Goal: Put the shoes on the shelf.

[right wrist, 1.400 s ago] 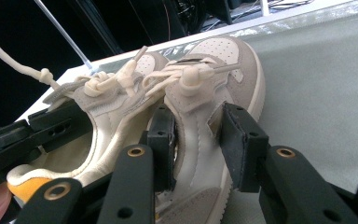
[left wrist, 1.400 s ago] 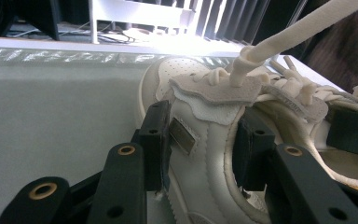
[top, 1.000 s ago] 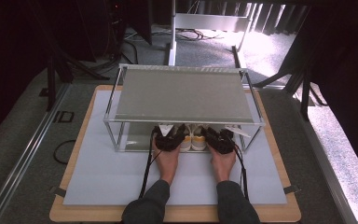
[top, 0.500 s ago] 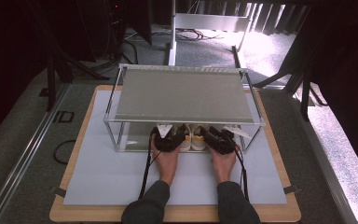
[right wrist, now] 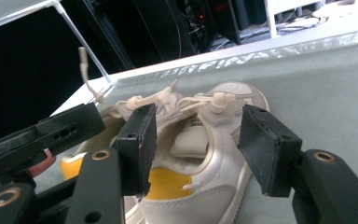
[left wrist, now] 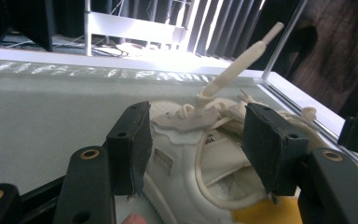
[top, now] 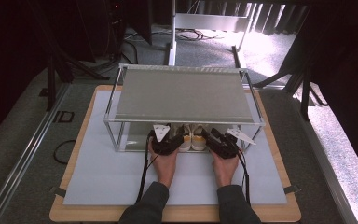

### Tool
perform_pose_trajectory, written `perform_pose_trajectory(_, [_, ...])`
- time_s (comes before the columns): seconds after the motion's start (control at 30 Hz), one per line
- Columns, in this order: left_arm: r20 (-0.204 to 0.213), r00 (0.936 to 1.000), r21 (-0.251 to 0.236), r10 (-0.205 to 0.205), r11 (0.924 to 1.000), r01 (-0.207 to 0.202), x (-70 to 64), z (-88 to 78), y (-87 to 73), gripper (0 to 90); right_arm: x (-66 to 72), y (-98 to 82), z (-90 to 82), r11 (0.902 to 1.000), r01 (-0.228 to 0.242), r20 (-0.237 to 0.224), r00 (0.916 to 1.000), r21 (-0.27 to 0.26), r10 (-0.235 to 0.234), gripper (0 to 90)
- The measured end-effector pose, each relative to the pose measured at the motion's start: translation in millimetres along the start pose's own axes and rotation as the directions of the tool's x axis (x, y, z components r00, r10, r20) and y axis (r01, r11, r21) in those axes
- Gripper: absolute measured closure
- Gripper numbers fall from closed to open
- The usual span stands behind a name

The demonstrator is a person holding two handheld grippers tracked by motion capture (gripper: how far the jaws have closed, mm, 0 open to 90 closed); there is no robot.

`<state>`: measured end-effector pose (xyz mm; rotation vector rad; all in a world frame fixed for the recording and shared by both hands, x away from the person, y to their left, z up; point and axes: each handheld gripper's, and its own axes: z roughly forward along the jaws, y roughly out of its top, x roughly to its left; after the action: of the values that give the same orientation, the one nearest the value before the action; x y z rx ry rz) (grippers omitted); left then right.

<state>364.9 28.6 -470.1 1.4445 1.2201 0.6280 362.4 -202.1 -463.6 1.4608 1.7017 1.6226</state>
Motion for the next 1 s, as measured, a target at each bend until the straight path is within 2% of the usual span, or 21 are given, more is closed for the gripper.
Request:
perform_pose_trajectory(0.27, [0.016,0.9996,-0.007,0.024,0.9997,-0.024,-1.2,-18.7,-0.6,40.2,2.6,-8.2,-17.1,1.0000,0.000,-0.005,1.0000,-0.003,0.000,44.7])
perform_pose_trajectory(0.53, [0.055,0.9945,-0.011,0.089,0.9960,-0.089,-5.9,-40.9,-8.2,37.9,4.7,-15.0,-33.7,0.9998,0.020,-0.022,0.9996,0.004,-0.020,43.5])
perform_pose_trajectory(0.6, [0.063,0.9919,0.016,0.111,0.9935,-0.112,-7.8,-42.7,-10.9,37.9,4.6,-17.1,-36.3,0.9995,0.030,-0.021,0.9993,0.010,-0.030,43.5])
perform_pose_trajectory(0.67, [0.062,0.9900,0.054,0.127,0.9900,-0.130,-9.4,-42.1,-13.8,38.4,3.5,-19.0,-38.0,0.9997,0.019,-0.019,0.9996,0.016,-0.018,43.5])
perform_pose_trajectory(0.8, [0.030,0.9893,0.120,0.143,0.9820,-0.145,-8.3,-34.9,-15.7,43.1,1.4,-22.5,-35.9,0.9983,0.022,-0.002,0.9998,0.055,-0.022,43.8])
perform_pose_trajectory(0.83, [0.049,0.9909,0.122,0.125,0.9839,-0.130,-6.9,-33.2,-15.6,43.1,1.7,-23.3,-34.8,0.9974,0.025,0.002,0.9997,0.067,-0.025,43.8])
perform_pose_trajectory(0.87, [0.050,0.9907,0.123,0.127,0.9836,-0.132,-6.4,-32.5,-15.2,43.1,1.8,-23.9,-34.1,0.9968,0.033,0.004,0.9994,0.072,-0.033,43.9])
perform_pose_trajectory(1.0, [0.030,0.9877,0.128,0.153,0.9795,-0.156,-7.1,-28.8,-14.0,43.0,2.2,-24.5,-33.2,0.9967,0.033,0.007,0.9994,0.074,-0.034,43.8])
